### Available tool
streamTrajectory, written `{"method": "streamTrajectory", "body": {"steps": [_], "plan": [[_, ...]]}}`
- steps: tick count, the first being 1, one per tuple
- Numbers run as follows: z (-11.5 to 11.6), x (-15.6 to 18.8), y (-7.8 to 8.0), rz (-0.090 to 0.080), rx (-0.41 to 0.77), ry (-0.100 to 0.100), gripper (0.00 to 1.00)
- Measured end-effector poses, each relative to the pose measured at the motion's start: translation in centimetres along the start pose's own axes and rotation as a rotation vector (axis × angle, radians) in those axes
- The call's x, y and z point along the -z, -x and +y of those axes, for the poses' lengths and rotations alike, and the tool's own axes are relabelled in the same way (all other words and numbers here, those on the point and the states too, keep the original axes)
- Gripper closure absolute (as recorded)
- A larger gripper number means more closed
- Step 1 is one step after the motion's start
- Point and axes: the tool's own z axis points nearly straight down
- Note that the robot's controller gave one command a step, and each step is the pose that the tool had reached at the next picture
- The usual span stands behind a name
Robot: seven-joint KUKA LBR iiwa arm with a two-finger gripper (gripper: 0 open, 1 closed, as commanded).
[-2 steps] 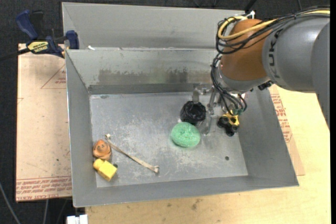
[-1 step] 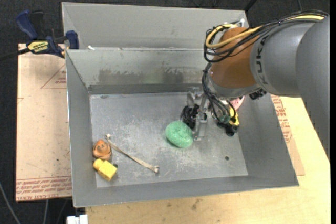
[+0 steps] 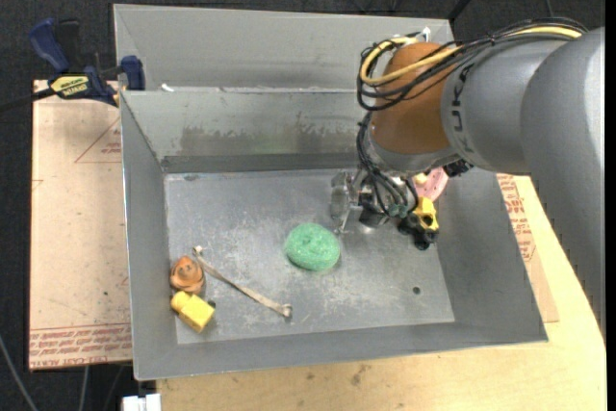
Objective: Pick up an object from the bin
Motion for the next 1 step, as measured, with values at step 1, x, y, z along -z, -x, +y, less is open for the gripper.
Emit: {"method": "streamTrajectory", "body": {"steps": [1], "plan": [[0.0, 0.0, 0.0, 0.0, 0.0, 0.0, 1.0]]}}
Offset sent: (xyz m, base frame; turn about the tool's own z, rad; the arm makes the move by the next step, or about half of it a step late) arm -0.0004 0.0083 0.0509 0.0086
